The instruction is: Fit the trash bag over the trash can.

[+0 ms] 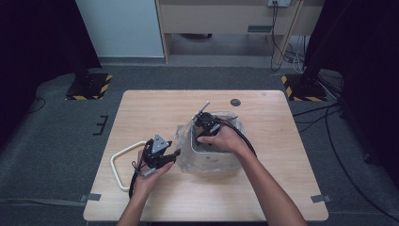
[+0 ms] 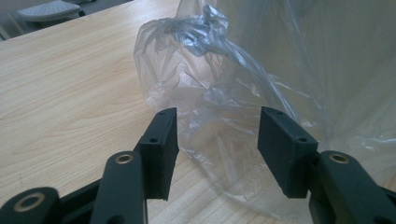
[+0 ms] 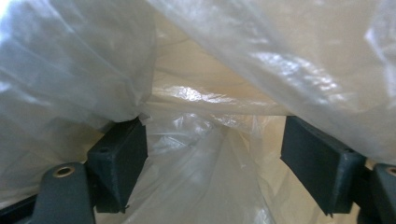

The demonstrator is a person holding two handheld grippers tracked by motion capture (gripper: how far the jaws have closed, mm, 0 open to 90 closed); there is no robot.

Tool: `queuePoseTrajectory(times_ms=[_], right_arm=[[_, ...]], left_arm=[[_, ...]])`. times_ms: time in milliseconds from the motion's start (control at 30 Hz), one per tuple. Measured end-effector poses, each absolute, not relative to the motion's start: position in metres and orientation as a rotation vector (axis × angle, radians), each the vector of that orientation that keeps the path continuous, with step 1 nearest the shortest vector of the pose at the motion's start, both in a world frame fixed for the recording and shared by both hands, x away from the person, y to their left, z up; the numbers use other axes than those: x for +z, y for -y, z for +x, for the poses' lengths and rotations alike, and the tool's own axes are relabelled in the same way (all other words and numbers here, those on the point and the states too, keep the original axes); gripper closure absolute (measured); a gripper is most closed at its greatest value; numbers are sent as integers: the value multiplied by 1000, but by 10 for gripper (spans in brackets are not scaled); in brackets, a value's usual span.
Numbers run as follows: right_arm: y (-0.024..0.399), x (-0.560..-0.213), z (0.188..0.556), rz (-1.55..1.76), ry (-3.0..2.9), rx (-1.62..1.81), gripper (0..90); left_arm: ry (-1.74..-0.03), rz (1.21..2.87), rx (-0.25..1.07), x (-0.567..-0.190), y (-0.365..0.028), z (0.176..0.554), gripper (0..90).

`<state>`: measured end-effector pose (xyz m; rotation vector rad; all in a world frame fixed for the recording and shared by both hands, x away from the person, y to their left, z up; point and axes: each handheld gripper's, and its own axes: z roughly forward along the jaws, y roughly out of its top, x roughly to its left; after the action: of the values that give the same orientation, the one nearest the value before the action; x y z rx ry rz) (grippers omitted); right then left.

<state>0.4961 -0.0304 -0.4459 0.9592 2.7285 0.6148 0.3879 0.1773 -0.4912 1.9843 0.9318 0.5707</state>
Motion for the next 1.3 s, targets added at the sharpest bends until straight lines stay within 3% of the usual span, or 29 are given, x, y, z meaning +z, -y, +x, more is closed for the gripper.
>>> queuePoseTrajectory(times_ms=[467, 900, 1300], right_arm=[[38, -428, 491, 956, -2718, 604, 270], [55, -400, 481, 950, -2684, 716, 403], [81, -379, 468, 922, -2651, 824, 309]], left_arm=[[-953, 1999, 578, -492, -183, 386, 435], [-964, 2000, 584, -493, -188, 384, 386], [-959, 2054, 552, -498, -191, 383, 215]])
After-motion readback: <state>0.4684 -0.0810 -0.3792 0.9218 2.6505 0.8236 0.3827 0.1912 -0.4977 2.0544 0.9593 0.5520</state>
